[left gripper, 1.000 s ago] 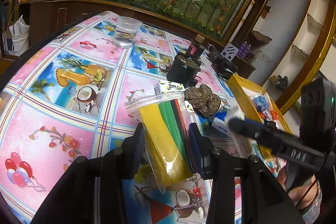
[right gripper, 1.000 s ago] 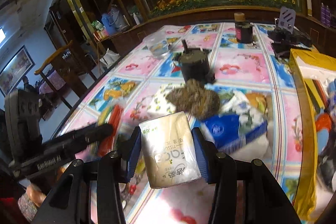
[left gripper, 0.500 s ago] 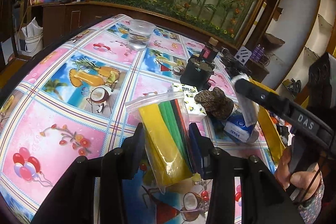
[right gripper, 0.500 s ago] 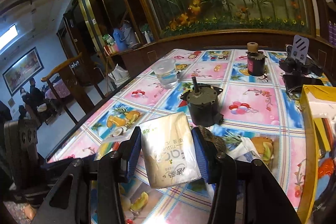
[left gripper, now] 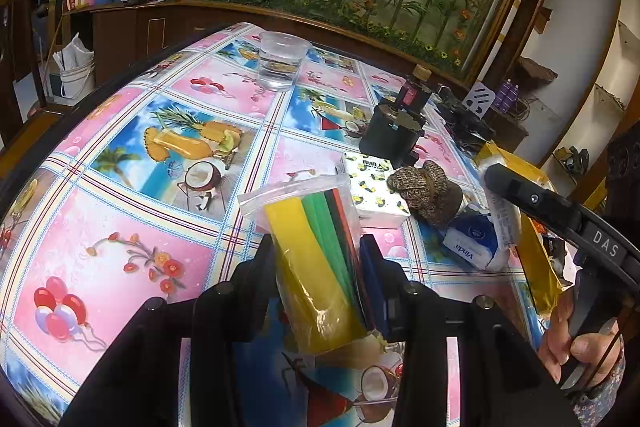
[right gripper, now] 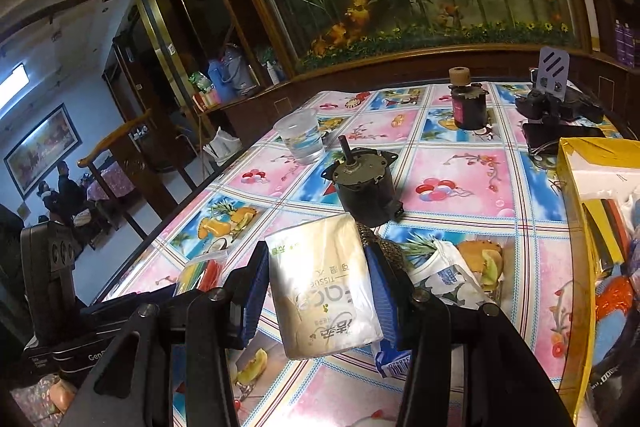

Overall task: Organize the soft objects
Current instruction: 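Lift both packs and carry them toward the white box, then lower both packs into the white box and open both grippers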

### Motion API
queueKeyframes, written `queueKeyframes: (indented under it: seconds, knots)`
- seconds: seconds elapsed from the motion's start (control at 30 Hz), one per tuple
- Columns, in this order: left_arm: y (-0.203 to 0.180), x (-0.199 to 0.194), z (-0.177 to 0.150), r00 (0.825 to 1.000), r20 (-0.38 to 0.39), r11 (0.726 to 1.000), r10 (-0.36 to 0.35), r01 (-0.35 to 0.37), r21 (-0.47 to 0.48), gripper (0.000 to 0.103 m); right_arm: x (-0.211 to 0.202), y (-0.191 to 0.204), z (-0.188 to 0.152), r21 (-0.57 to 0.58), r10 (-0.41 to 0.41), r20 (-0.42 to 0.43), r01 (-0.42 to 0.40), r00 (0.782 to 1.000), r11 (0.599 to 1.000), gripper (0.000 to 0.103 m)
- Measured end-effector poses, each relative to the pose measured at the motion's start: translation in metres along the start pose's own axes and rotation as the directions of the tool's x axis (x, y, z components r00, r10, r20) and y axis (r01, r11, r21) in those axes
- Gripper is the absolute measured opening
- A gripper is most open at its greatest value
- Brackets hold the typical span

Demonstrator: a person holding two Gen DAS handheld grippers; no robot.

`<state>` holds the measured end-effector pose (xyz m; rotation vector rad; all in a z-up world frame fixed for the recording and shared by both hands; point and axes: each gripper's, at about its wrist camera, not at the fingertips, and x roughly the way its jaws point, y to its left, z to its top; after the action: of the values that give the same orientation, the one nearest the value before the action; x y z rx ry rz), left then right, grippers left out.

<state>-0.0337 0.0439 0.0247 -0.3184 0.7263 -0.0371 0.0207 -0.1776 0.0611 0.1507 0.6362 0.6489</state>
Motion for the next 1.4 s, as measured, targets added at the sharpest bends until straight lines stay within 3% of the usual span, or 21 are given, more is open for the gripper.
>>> queueKeyframes:
  seconds: [0.5, 1.03, 1.4]
  knots:
    - [0.001, 0.0, 0.0, 1.0, 0.001, 1.0, -0.003, 0.003, -0.001, 0.04, -0.025, -0.022, -0.001, 0.055, -0.035, 0.048, 0.032, 0.998, 0.998, 0.052]
    - [-0.002, -0.009, -0.001, 0.999, 0.035, 0.999, -0.031, 0.031, 0.015, 0.041, -0.069, -0.063, -0.004, 0.16, -0.13, 0.129, 0.109, 0.983, 0.981, 0.051]
    - [-0.008, -0.011, -0.002, 0.999, 0.04, 0.999, -0.037, 0.036, 0.035, 0.041, -0.131, -0.092, -0.029, 0.229, -0.2, 0.166, 0.159, 0.966, 0.96, 0.051]
